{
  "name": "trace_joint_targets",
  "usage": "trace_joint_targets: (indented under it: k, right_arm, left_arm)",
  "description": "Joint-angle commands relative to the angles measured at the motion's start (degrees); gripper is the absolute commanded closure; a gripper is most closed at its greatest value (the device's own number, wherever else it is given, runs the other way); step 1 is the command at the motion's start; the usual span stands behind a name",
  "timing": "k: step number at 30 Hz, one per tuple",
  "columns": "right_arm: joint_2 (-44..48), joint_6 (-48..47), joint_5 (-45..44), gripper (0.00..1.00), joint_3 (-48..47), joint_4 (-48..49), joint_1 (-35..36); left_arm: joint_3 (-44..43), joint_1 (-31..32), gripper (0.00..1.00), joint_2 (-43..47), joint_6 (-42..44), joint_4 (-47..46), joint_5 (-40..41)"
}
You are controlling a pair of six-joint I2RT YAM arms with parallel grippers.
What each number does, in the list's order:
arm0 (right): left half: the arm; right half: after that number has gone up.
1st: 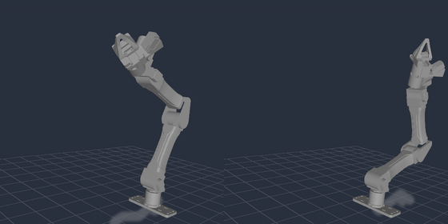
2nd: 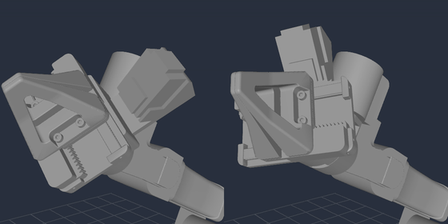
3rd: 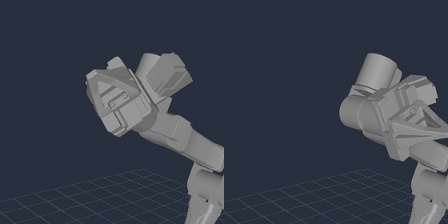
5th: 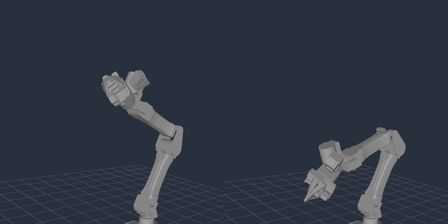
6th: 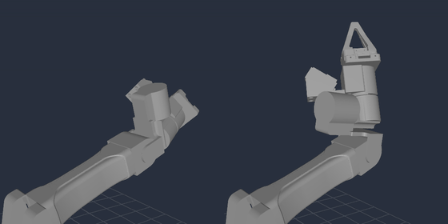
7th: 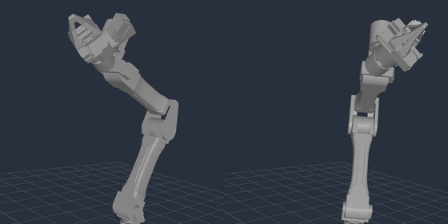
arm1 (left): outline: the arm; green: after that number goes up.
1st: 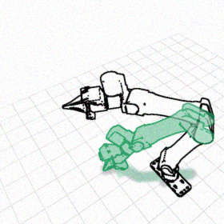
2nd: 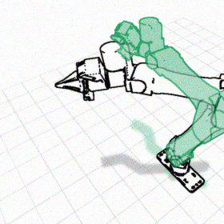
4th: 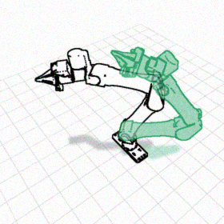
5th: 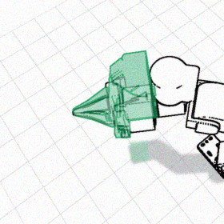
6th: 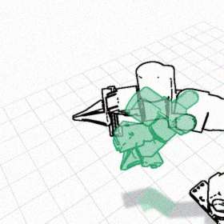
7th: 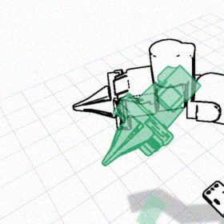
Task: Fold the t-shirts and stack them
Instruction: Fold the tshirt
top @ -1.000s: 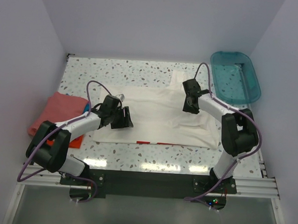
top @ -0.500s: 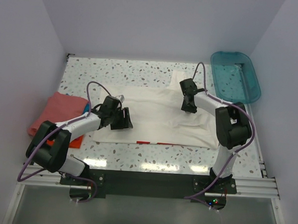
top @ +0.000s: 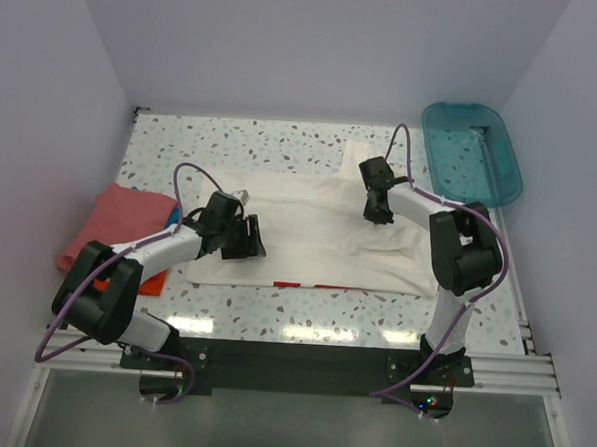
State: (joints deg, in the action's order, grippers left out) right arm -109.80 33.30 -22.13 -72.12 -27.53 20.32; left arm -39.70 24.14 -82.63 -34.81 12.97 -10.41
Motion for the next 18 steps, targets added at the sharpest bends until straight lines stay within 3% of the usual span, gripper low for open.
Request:
trace_joint_targets:
  k: [1, 18]
  right_arm:
    - [2.5, 0.4, -2.2, 0.97, -0.9, 1.1, 0.2]
    - [5.2, -6.0, -3.8, 1.0, -1.8, 4.3, 2.9]
  left_arm:
    - [0.1, 0.2, 0.38, -0.2, 0.8, -1.5, -0.3]
    - [0.2, 0.2, 0.38, -0.6, 0.6, -1.6, 0.0]
